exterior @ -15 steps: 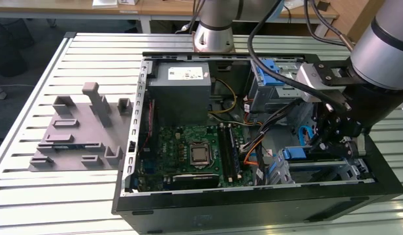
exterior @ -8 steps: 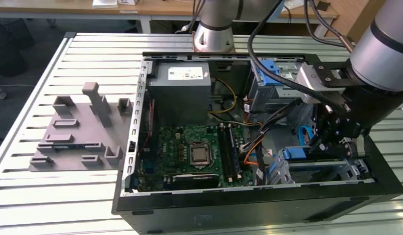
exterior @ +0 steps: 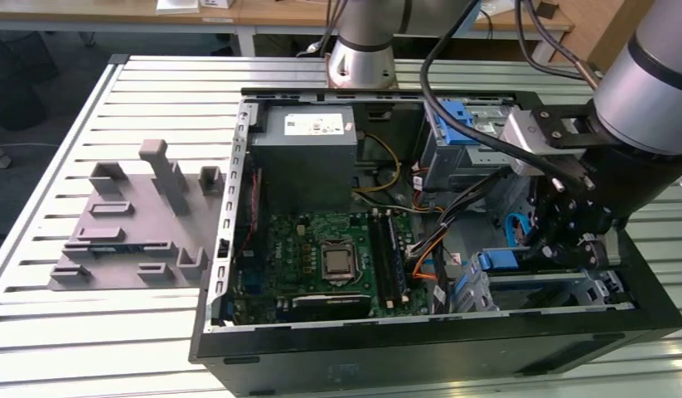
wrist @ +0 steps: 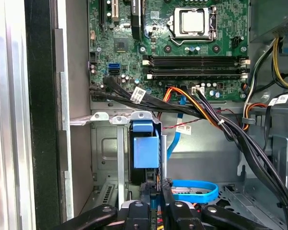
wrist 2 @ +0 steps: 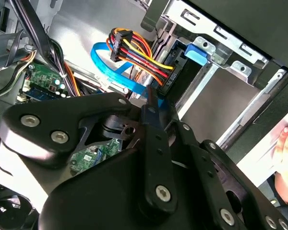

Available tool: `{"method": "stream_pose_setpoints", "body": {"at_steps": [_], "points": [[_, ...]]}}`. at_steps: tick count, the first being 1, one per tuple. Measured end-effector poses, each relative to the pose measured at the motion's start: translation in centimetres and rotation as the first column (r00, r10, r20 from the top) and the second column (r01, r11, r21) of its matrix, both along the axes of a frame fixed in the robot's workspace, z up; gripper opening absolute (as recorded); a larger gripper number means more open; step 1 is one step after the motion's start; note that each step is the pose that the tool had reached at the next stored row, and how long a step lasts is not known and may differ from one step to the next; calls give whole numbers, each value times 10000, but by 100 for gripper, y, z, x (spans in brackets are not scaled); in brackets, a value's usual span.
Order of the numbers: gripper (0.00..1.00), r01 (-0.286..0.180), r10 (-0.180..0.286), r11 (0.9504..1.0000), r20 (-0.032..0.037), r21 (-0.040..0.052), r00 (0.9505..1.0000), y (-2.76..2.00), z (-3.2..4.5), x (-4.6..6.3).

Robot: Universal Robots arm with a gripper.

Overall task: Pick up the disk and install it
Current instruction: 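Insert the second disk wire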

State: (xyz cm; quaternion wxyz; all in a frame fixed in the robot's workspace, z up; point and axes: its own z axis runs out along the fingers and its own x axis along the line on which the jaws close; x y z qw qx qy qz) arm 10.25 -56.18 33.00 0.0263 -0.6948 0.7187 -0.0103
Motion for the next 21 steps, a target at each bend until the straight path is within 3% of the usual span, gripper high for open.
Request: {"method": "stream_pose_setpoints", "body": {"at_steps": [12, 16, 21], "points": [[24, 0, 0, 10000, -21, -2, 10000, 0, 116, 0], [11, 0, 0, 10000, -23, 1, 10000, 1, 130, 0], [11, 0, 0, 10000, -24, -1, 10000, 0, 136, 0]]}}
